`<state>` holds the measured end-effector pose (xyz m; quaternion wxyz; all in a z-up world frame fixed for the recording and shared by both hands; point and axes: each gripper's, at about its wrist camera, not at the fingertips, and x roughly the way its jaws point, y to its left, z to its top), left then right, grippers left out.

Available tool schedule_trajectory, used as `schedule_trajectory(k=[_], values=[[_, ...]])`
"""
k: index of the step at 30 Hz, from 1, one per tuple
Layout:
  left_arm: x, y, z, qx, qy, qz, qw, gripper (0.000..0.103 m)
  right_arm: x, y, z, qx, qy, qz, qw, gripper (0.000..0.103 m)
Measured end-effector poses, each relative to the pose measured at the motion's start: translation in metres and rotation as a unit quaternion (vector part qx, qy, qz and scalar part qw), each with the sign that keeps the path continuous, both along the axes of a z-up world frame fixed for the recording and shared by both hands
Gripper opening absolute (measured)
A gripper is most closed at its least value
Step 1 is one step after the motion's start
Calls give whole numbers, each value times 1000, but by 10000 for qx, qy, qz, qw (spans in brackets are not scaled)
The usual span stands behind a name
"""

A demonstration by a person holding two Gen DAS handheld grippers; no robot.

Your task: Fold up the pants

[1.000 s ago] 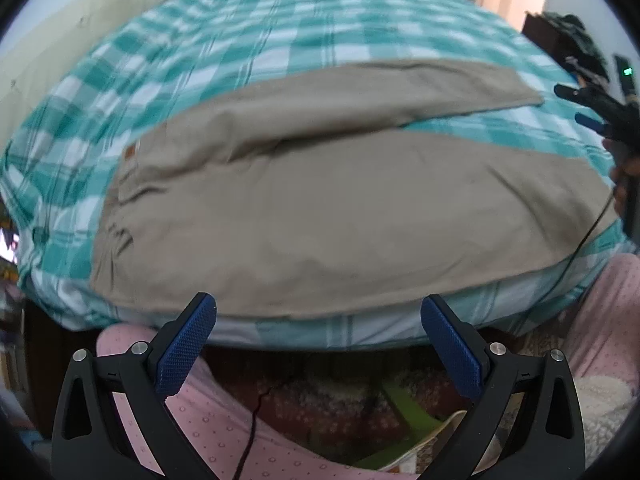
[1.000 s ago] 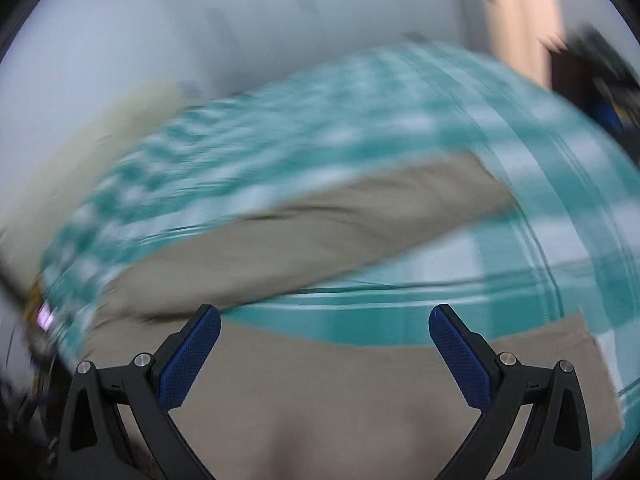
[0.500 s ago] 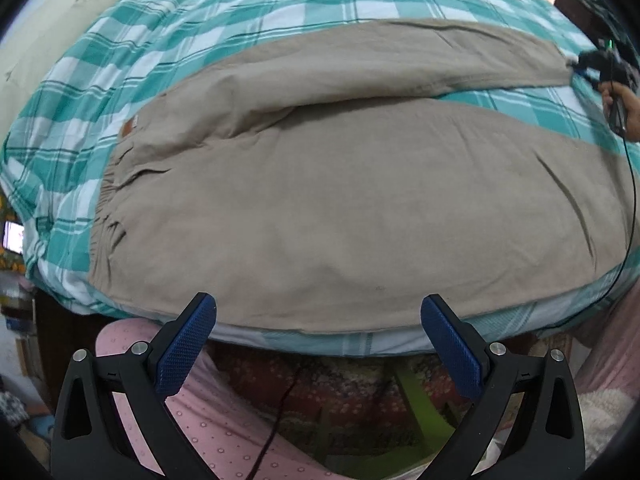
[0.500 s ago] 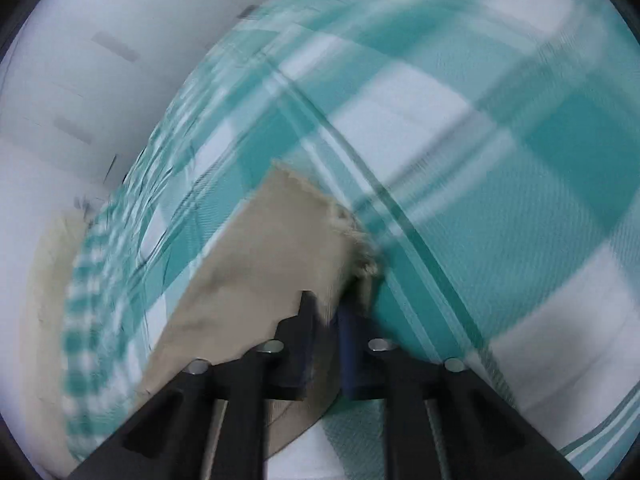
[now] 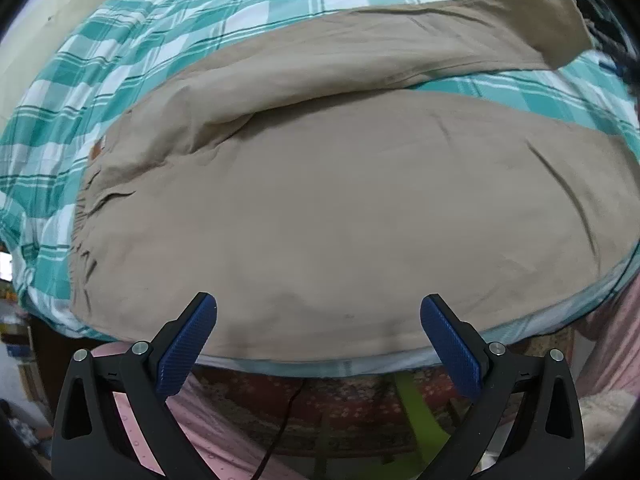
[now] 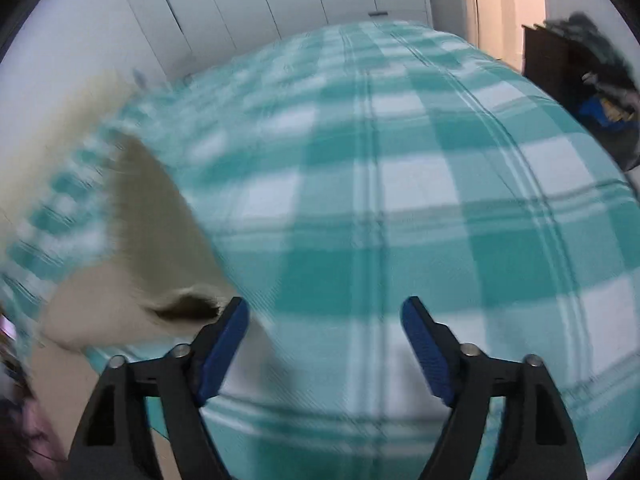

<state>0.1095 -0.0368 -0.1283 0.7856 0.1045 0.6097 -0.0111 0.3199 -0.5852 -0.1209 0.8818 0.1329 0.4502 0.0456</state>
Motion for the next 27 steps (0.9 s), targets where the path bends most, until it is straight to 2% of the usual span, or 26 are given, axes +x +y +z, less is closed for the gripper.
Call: schedule_trajectory(k=[1, 3, 5, 8, 10, 12, 14, 16, 17, 19, 21, 22, 24, 25, 27], values=[[1, 2, -2, 2, 44, 39, 10000, 102, 10, 2, 1, 192, 7, 142, 9997, 96], [3, 7, -6, -38, 151, 155, 9998, 102, 50, 14, 0, 473, 67, 420, 9980, 97], [3, 11, -4, -43, 149, 231, 9996, 102, 80, 18, -6, 620, 66, 302, 9976, 97], [2, 17, -1, 85, 63, 289, 9995, 102, 113, -3, -18, 560, 283, -449, 9970, 95], [2, 24, -4, 170, 69, 392, 9991, 102, 125, -31, -27, 653, 336, -1136, 9908, 90], [2, 31, -10, 177, 164, 521, 9983, 102, 131, -50, -30, 1187, 215, -1520, 9810, 89], [7, 36, -20, 125, 317, 648, 9973, 102, 140, -51, -40, 1539, 384, -1389, 9775, 89], [10, 35, -24, 35, 415, 686, 9968, 102, 158, -33, -49, 1391, 615, -1050, 9828, 89], [11, 34, -25, 6, 445, 669, 9968, 102, 166, -18, -54, 1232, 731, -816, 9863, 84], [13, 27, -26, -5, 461, 570, 9973, 102, 175, 14, -69, 722, 1207, -435, 9891, 58], [14, 22, -26, 31, 454, 466, 9979, 102, 177, 32, -73, 93, 1307, -394, 9906, 0], [13, 20, -25, 46, 449, 432, 9980, 102, 177, 42, -69, -63, 1244, -339, 9916, 0], [13, 18, -25, 52, 423, 405, 9983, 102, 166, 86, -47, -781, 809, 336, 9931, 0], [13, 19, -26, 55, 410, 417, 9983, 102, 154, 111, -34, -1064, 546, 800, 9896, 0], [14, 21, -27, 59, 398, 469, 9981, 102, 117, 166, -8, -1444, -19, 1993, 9692, 0]])
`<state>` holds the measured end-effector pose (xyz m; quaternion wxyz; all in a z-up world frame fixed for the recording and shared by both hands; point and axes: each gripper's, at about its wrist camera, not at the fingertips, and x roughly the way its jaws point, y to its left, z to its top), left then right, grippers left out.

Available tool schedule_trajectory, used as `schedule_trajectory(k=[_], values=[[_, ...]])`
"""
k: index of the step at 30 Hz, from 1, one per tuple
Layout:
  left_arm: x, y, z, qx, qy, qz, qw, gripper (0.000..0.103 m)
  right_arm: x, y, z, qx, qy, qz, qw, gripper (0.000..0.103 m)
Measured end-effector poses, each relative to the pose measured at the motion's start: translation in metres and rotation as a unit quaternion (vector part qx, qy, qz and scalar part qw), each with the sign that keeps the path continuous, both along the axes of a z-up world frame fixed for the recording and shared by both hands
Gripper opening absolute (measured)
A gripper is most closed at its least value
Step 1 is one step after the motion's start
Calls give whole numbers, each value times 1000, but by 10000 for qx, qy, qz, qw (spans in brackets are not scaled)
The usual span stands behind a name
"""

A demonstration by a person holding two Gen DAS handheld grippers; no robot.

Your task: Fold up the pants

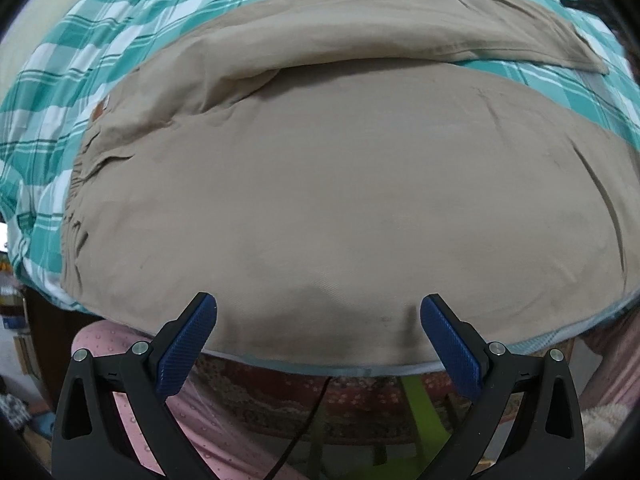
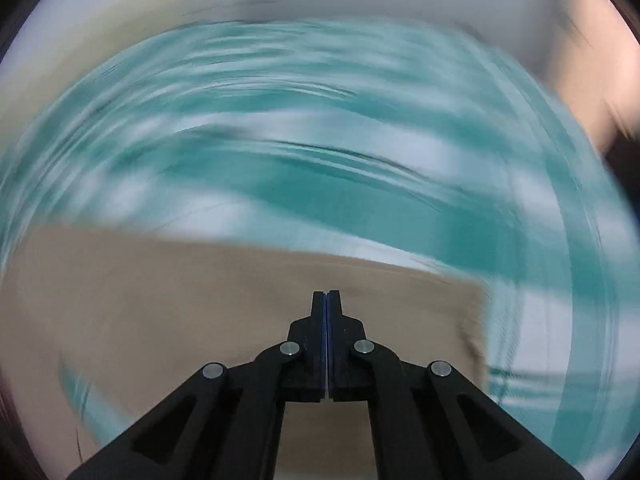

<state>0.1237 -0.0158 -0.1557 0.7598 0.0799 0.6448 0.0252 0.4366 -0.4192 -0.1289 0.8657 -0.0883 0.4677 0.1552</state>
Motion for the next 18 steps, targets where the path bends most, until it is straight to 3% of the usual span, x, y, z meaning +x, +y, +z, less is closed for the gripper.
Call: schedule_trajectory(k=[2, 4, 7, 8, 9, 10, 11, 12, 13, 15, 17, 18], values=[[4, 4, -5, -17, 33, 70, 10000, 102, -39, 39, 18, -8, -151, 895, 9959, 0], [5, 4, -7, -30, 50, 112, 9999, 102, -70, 59, 33, -114, -344, 1358, 9901, 0], [11, 6, -8, -53, 18, 129, 9999, 102, -65, 40, 44, 27, -449, 957, 9944, 2], [11, 5, -7, -51, -2, 120, 9999, 102, -49, 20, 44, 211, -342, 569, 9976, 19], [11, 5, -6, -44, -33, 105, 9999, 102, -39, -1, 43, 350, -272, 216, 9988, 63], [10, 4, -5, -31, -57, 96, 9999, 102, -18, -32, 36, 525, -262, -363, 9976, 85], [10, 4, -5, -13, -65, 101, 9999, 102, -13, -54, 33, 602, -281, -630, 9958, 96], [10, 6, -6, -6, -55, 114, 9999, 102, 2, -79, 23, 713, -280, -1040, 9916, 94], [10, 7, -9, -11, -14, 136, 9999, 102, 22, -100, 6, 845, 42, -1356, 9871, 91], [10, 7, -13, -24, 79, 166, 9998, 102, 51, -129, -25, 922, 560, -1887, 9761, 70], [9, 7, -14, -22, 132, 168, 9998, 102, 71, -138, -55, 1112, 893, -2189, 9653, 70], [9, 7, -14, -5, 140, 148, 9998, 102, 77, -138, -70, 1199, 1096, -2284, 9599, 63]])
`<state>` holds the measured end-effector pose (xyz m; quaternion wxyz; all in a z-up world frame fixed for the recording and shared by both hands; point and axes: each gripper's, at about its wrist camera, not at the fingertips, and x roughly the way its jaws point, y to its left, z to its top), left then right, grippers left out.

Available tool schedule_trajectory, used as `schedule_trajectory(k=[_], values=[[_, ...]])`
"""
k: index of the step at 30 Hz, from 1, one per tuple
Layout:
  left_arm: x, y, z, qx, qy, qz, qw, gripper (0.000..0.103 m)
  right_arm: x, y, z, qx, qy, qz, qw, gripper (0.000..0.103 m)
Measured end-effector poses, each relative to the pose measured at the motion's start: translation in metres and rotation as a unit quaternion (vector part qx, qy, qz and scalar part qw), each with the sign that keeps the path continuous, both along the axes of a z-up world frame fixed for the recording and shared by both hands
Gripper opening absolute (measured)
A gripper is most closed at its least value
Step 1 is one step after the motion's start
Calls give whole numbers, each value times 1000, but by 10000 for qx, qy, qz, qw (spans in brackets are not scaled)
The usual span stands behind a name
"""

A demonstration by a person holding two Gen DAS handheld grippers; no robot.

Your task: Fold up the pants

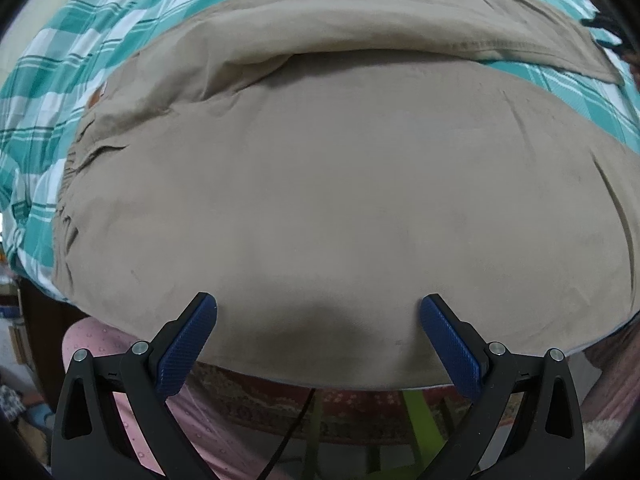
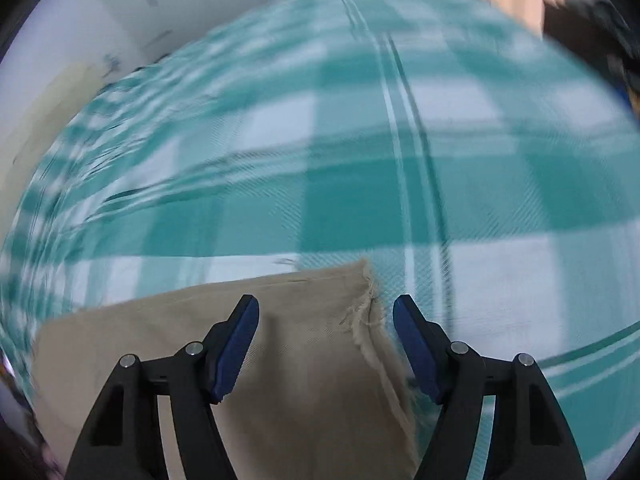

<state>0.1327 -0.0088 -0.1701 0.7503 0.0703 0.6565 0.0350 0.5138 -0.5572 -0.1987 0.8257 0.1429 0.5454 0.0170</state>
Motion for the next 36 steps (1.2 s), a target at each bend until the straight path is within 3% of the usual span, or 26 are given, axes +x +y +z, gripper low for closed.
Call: schedule_trajectory(k=[1, 2, 3, 5, 6, 8, 10, 13, 14, 16, 18, 20, 22, 26, 28, 29, 30, 31, 33, 36], values=[[0, 0, 0, 34, 11, -25, 10000, 102, 0, 0, -6, 3, 55, -24, 10000, 55], [0, 0, 0, 58, 16, -35, 10000, 102, -1, 9, -8, -182, -24, -28, 9998, 23], [0, 0, 1, 75, 10, -34, 10000, 102, -4, 24, 0, -391, -227, 93, 9989, 3], [3, 5, 1, 100, -37, 1, 9999, 102, -17, 51, 19, -628, -624, 559, 9945, 3], [5, 7, 1, 115, -59, 38, 9999, 102, -36, 79, 41, -881, -1010, 1199, 9837, 3], [9, 10, -3, 85, -57, 120, 9999, 102, -77, 122, 74, -1260, -1526, 2209, 9550, 3], [11, 8, -5, 55, -41, 145, 9999, 102, -134, 161, 110, -1225, -2041, 3199, 9171, 3], [17, 4, -6, 96, -96, 44, 9999, 102, -173, 177, 143, -1377, -2420, 3631, 8892, 3], [20, 2, -4, 128, -152, -15, 9998, 102, -178, 173, 146, -1418, -2486, 3564, 8894, 3], [26, 0, 1, 178, -259, -84, 9995, 102, -170, 150, 156, -1602, -2610, 3074, 9010, 3], [41, 3, 9, 245, -465, -113, 9986, 102, -137, 119, 158, -1865, -2636, 2271, 9188, 3], [62, 10, 19, 285, -778, -59, 9965, 102, -90, 77, 145, -2131, -2336, 1340, 9392, 2], [88, 21, 24, 420, -1009, 77, 9940, 102, -58, 46, 126, -2091, -2007, 850, 9533, 2], [134, 48, 23, 485, -1467, 538, 9865, 102, -27, 45, 80, -2778, -1393, 542, 9489, 2], [161, 66, -7, 717, -1287, 638, 9870, 103, -24, 42, 63, -2663, -1082, 412, 9569, 3], [174, 73, -32, 858, -1020, 585, 9893, 103, -22, 38, 52, -2557, -756, 329, 9632, 8], [178, 76, -45, 827, -923, 543, 9908, 103, -24, 32, 43, -2433, -460, 217, 9686, 22], [179, 82, -50, 746, -920, 566, 9914, 103, -30, 26, 40, -2408, -347, 90, 9699, 29], [172, 82, -35, 771, -990, 744, 9893, 101, -53, 18, 49, -2192, -407, -169, 9747, 63], [138, 68, 2, 463, -1314, 600, 9884, 102, -110, 24, 79, -1584, -530, -163, 9858, 70]])
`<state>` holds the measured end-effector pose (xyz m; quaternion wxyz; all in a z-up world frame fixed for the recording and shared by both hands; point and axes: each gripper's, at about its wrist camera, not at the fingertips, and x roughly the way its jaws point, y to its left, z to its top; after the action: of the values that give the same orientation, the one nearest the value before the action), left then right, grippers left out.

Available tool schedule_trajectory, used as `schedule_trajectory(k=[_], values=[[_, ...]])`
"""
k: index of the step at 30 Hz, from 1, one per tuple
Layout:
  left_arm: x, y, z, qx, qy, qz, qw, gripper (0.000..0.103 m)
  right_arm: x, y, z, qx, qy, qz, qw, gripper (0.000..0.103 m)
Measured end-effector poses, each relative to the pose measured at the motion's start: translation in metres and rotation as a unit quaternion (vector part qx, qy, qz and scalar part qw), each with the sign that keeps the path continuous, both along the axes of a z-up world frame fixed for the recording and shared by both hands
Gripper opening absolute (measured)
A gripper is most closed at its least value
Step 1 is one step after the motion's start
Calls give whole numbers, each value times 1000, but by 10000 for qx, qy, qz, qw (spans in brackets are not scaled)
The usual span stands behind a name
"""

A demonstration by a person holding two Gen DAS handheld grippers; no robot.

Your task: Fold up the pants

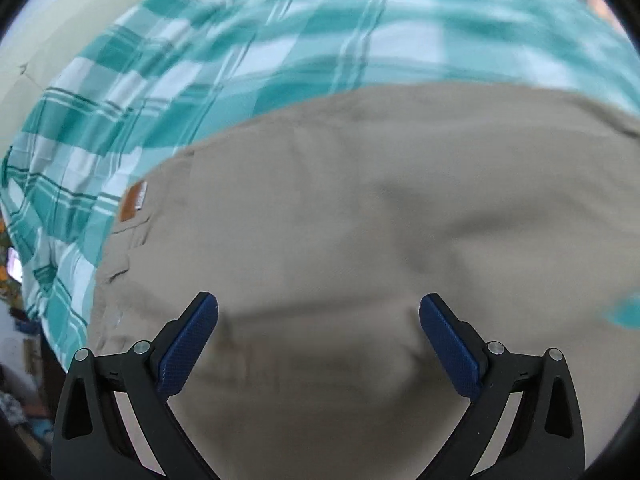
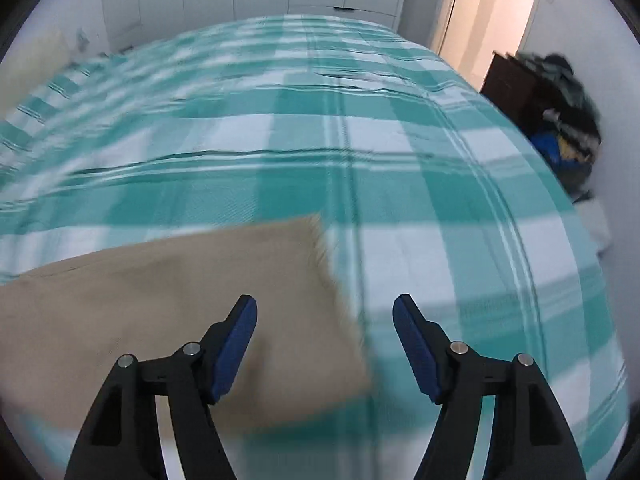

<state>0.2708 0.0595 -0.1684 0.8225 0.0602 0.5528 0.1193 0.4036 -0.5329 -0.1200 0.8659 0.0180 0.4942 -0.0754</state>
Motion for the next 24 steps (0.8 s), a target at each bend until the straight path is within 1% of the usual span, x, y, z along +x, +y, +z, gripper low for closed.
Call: schedule_trajectory(k=[2, 3, 4, 6, 7, 8, 9, 10, 11, 12, 13, 14, 15, 16, 17, 18, 19, 20, 21, 22, 23, 24], values=[[-31, -20, 16, -406, -115, -378, 9984, 102, -36, 24, 10, 494, 83, 432, 9978, 70], [-47, -37, 18, -621, -62, -692, 9956, 102, -71, 50, 13, 953, 222, 892, 9912, 70], [-64, -54, 14, -767, 42, -1010, 9919, 102, -90, 66, 12, 1183, 312, 1143, 9859, 70], [-92, -85, -2, -849, 301, -1567, 9835, 102, -151, 124, 3, 1684, 571, 1918, 9652, 70], [-109, -103, -16, -707, 469, -1861, 9789, 102, -175, 148, -4, 1738, 648, 2199, 9577, 70], [-122, -116, -25, -464, 534, -2032, 9766, 102, -202, 174, -12, 1681, 715, 2472, 9516, 70], [-135, -123, -28, -171, 351, -2111, 9767, 102, -231, 204, -26, 1503, 868, 2792, 9444, 69], [-146, -124, -27, 60, 82, -2203, 9754, 102, -245, 216, -36, 1331, 984, 2895, 9428, 68], [-149, -122, -27, 248, 52, -2241, 9742, 102, -263, 226, -51, 744, 1184, 2910, 9465, 68], [-152, -117, -25, 446, 124, -2181, 9748, 102, -272, 223, -57, 361, 1153, 2905, 9492, 69], [-152, -109, -23, 531, 175, -2065, 9769, 102, -279, 214, -57, 66, 1024, 2869, 9525, 75], [-153, -96, -22, 627, 235, -1901, 9795, 102, -285, 190, -57, -250, 977, 2523, 9624, 85], [-154, -82, -23, 725, 299, -1710, 9822, 102, -287, 156, -60, -599, 1112, 1956, 9725, 94], [-154, -66, -25, 751, 344, -1539, 9846, 102, -290, 133, -60, -571, 1166, 1694, 9770, 100], [-155, -48, -26, 702, 381, -1352, 9876, 102, -294, 100, -63, -308, 1273, 1333, 9824, 102], [-155, -33, -28, 571, 416, -1160, 9907, 102, -299, 66, -69, 117, 1491, 939, 9843, 101], [-153, -22, -27, 416, 457, -991, 9932, 102, -304, 48, -70, 300, 1545, 700, 9851, 102], [-152, -15, -24, 240, 498, -827, 9950, 103, -307, 41, -67, 449, 1516, 623, 9855, 101], [-150, -7, -20, 93, 553, -655, 9963, 103, -309, 42, -63, 405, 1549, 620, 9852, 101], [-146, -2, -14, 30, 570, -492, 9972, 102, -308, 47, -59, 228, 1630, 626, 9844, 101], [-145, 0, -6, -16, 498, -407, 9979, 101, -307, 51, -55, 126, 1656, 609, 9842, 101], [-138, 3, 7, -108, 292, -361, 9989, 101, -305, 60, -43, 29, 1598, 601, 9853, 101]])
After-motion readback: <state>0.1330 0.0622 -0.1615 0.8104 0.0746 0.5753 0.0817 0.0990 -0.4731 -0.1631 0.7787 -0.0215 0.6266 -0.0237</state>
